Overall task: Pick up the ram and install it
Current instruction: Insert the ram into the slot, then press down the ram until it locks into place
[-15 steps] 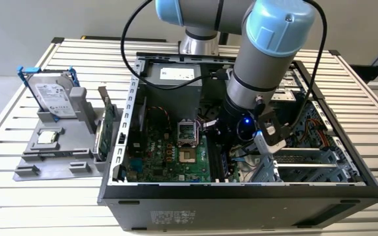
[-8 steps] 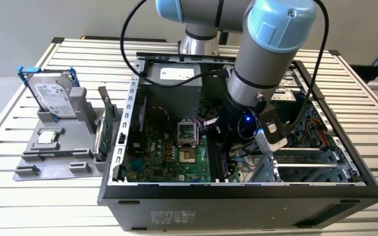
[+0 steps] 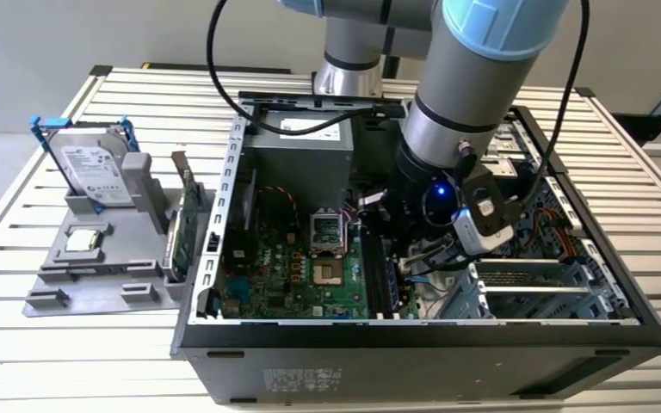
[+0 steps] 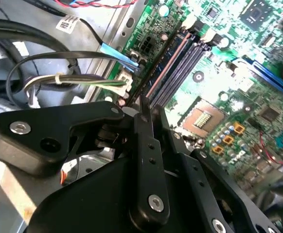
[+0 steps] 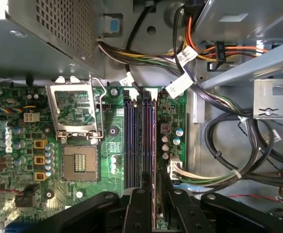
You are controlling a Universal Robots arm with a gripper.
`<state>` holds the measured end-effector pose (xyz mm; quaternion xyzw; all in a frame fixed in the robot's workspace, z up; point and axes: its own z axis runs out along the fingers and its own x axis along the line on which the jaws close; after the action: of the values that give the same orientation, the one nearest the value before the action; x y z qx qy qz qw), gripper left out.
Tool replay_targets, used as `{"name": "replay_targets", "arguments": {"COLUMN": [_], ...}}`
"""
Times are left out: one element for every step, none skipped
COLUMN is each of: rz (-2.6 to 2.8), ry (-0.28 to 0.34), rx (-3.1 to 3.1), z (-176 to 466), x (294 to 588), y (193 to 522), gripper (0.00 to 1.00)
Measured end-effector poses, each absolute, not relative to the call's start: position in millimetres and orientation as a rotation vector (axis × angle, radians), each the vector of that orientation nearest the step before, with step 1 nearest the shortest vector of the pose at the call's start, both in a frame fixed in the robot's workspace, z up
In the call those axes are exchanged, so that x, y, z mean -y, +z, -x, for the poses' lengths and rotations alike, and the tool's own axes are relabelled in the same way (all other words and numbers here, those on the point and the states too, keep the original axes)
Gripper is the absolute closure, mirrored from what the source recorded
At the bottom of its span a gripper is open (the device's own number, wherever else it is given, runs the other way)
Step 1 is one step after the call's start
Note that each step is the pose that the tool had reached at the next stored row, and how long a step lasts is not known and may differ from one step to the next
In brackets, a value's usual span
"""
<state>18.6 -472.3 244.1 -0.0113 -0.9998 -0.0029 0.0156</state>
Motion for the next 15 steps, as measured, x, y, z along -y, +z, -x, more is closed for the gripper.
{"name": "replay_targets", "arguments": {"rz": [0.035, 0.035, 0.035, 0.035, 0.035, 0.035, 0.035, 0.035, 0.035, 0.035, 0.035, 0.035, 0.035, 0.035, 0.035], "ry": [-0.009, -0.009, -0.009, -0.009, -0.009, -0.009, -0.009, -0.009, -0.009, -0.009, -0.009, -0.009, -0.009, -0.009, -0.009], "rx": [3.110, 3.110, 3.110, 3.110, 3.110, 3.110, 3.110, 3.110, 3.110, 3.110, 3.110, 3.110, 3.110, 3.110, 3.110], "z": [-18.6, -18.6, -18.6, -18.6, -18.6, -18.6, -18.6, -18.6, -18.6, -18.6, -18.6, -18.6, -18.6, -18.6, -18.6], "x": [472.3, 472.3, 472.3, 472.3, 472.3, 472.3, 472.3, 472.3, 472.3, 472.3, 472.3, 472.3, 472.3, 472.3, 472.3], "y": [244.2, 244.1, 244.2, 244.2, 244.3, 244.3, 244.3, 244.2, 244.2, 244.2, 244.2, 244.2, 244.3, 244.3, 244.2], "gripper": [0.00, 0.00, 1.00, 1.00, 1.00, 1.00, 1.00, 1.00, 1.00, 1.00, 1.00, 1.00, 1.00, 1.00, 1.00]}}
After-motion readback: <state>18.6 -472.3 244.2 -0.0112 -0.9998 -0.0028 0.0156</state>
